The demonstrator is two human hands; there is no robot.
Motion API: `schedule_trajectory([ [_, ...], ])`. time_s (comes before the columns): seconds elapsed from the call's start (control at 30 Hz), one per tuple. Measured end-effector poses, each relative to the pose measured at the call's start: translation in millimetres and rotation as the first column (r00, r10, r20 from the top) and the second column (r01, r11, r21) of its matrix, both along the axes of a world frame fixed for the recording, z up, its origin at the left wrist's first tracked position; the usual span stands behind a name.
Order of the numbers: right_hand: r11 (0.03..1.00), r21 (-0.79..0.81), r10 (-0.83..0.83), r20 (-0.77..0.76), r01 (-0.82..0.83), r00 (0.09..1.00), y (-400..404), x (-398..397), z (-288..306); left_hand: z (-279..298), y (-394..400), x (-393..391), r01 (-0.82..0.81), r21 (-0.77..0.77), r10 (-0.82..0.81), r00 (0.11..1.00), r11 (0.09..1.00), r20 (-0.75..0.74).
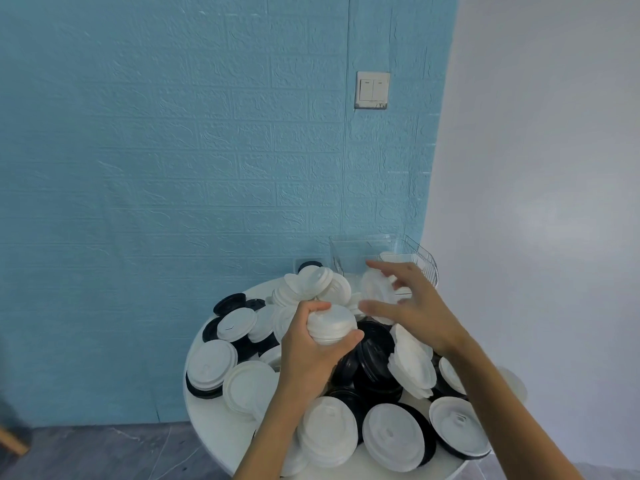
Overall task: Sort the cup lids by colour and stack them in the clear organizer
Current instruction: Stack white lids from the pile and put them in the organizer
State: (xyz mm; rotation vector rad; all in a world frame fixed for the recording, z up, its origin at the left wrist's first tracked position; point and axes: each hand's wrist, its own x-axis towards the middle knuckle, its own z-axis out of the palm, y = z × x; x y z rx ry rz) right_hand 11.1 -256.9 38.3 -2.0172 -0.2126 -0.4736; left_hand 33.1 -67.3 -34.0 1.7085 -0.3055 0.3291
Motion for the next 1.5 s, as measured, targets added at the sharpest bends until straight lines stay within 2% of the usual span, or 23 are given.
schedule_trajectory([
  [0.13, 0.955, 0.295, 0.023, 0.059, -0.040, 0.998, 34, 9, 1, 3, -4, -3, 0.025, -0.041, -0.025, 1.000, 0.999, 0.006],
  [0.23, 0.917, 0.382, 0.108, 0.040, -0.116, 0.993, 48, 13, -9, 7, -4, -5, 0.032, -0.116, -0.034, 0.999, 0.993, -0.010],
  [0.33, 0.910, 0.381, 0.181, -0.009, -0.164, 0.983, 53, 15, -17, 15, -1, -4, 0.042, -0.165, -0.043, 0.999, 0.985, 0.000],
  [0.43, 0.931, 0.316, 0.211, -0.061, -0.182, 0.976, 54, 17, -17, 23, 0, -6, 0.058, -0.125, -0.054, 0.998, 0.990, 0.031],
  [0.67, 0.935, 0.287, 0.240, -0.077, -0.209, 0.968, 58, 13, -13, 26, 5, 0, -0.005, -0.073, 0.007, 0.999, 0.997, 0.031],
  [0.8, 0.909, 0.357, 0.256, -0.069, -0.216, 0.964, 60, 14, -13, 26, 5, 1, -0.054, -0.089, 0.058, 0.997, 0.995, 0.043],
  [0.93, 0.906, 0.356, 0.263, -0.048, -0.229, 0.964, 58, 13, -16, 29, 3, 2, -0.066, -0.049, 0.069, 0.996, 0.997, 0.061],
  [1.07, 0.925, 0.250, 0.320, -0.106, -0.286, 0.941, 37, 14, -20, 28, 5, 2, -0.050, -0.012, 0.050, 0.996, 0.999, 0.072],
  [1.2, 1.000, -0.006, 0.021, -0.114, -0.022, 0.993, -8, 26, -22, 26, 7, 1, -0.060, 0.031, 0.057, 0.994, 0.998, 0.091],
  [1.3, 0.964, -0.243, -0.158, -0.174, 0.113, 0.972, -45, 28, -30, 25, 7, 0, -0.054, 0.025, 0.051, 0.994, 0.998, 0.093],
  [1.4, 0.934, -0.345, -0.177, -0.226, 0.091, 0.958, -63, 17, -41, 25, 5, 0, -0.047, 0.014, 0.046, 0.995, 0.999, 0.094],
  [1.5, 0.927, -0.374, -0.102, -0.251, 0.000, 0.962, -69, -1, -54, 23, 2, -2, -0.023, 0.012, 0.022, 0.995, 1.000, 0.095],
])
